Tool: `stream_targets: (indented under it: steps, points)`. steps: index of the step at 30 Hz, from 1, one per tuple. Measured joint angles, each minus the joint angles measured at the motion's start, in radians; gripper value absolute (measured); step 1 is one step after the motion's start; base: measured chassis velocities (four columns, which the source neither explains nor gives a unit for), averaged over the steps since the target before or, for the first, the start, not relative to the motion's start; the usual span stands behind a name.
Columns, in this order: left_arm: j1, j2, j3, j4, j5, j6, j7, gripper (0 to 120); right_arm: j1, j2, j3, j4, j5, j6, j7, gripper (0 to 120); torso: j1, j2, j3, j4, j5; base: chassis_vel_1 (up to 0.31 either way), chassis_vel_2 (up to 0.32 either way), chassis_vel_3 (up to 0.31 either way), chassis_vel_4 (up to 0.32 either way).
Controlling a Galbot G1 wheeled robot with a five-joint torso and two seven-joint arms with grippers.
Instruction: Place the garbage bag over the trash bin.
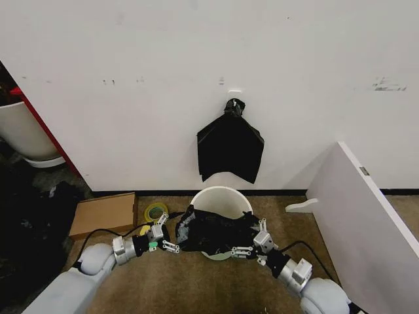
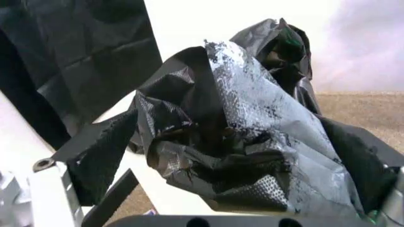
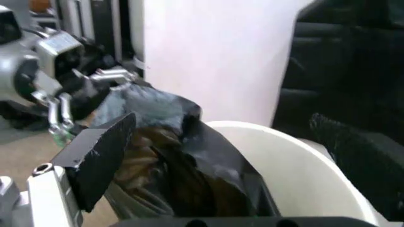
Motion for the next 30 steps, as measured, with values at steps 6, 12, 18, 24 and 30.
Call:
stream_targets:
  steps: [6, 12, 18, 24, 30]
  points:
    - [0.01, -0.01, 0.002, -0.01, 0.02, -0.019, -0.018, 100, 0.076, 0.005, -0.099, 0.007, 0.177, -0.074, 0.015, 100, 0.0, 0.0, 0.0, 0.0001, 0.0001, 0.0, 0.0, 0.0, 0.0]
    - [0.028, -0.016, 0.0, -0.031, 0.042, -0.023, -0.027, 100, 0.172, 0.029, -0.251, 0.081, 0.4, -0.33, 0.255, 100, 0.0, 0.0, 0.0, 0.0002, -0.0001, 0.0, 0.0, 0.0, 0.0]
    - [0.037, -0.01, -0.01, -0.053, 0.045, -0.023, -0.035, 100, 0.252, 0.068, -0.323, 0.071, 0.456, -0.47, 0.315, 94, 0.0, 0.0, 0.0, 0.0002, -0.0001, 0.0, 0.0, 0.0, 0.0]
    - [0.044, -0.01, -0.015, -0.064, 0.045, -0.021, -0.043, 100, 0.262, 0.087, -0.339, 0.039, 0.402, -0.471, 0.301, 74, 0.0, 0.0, 0.0, 0.0, -0.0002, 0.0, 0.0, 0.0, 0.0]
    - [0.046, -0.012, -0.015, -0.067, 0.046, -0.021, -0.047, 100, 0.261, 0.099, -0.337, 0.004, 0.36, -0.449, 0.252, 52, 0.0, 0.0, 0.0, 0.0, 0.0, 0.0, 0.0, 0.0, 0.0]
